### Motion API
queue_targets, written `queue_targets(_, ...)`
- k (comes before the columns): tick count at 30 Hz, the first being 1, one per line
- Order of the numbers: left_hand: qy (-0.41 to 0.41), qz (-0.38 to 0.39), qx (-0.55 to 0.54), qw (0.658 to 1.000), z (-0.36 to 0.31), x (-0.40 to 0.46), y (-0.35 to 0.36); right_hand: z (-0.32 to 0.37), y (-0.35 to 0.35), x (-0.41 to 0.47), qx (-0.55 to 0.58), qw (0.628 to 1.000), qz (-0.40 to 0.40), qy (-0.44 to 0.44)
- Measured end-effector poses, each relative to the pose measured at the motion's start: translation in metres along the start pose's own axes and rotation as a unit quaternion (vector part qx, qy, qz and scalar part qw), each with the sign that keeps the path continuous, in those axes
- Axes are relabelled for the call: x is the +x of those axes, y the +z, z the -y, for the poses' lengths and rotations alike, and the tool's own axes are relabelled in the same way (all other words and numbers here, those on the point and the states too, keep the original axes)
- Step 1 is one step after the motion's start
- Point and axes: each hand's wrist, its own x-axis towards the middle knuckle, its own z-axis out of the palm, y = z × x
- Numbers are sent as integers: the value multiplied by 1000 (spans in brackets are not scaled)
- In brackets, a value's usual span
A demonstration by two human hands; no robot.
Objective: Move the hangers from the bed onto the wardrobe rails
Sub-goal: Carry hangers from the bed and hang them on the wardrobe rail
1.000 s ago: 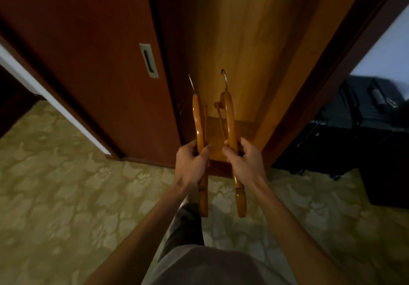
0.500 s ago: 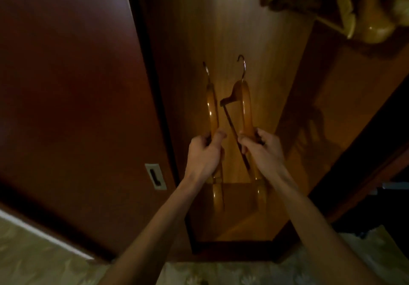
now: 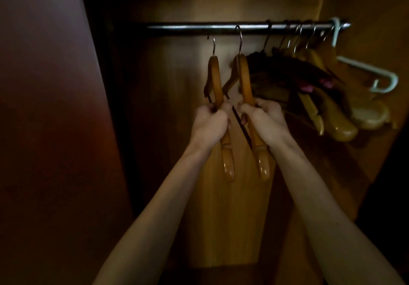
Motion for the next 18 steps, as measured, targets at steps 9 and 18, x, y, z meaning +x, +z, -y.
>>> queue_targets(9,42,2,45,998,-56,61,25,30,-22,70,8,999,-29,-34)
queue_targets(18,13,12,61,998,-54,89,43,18,-22,100,4,1000,1,-3)
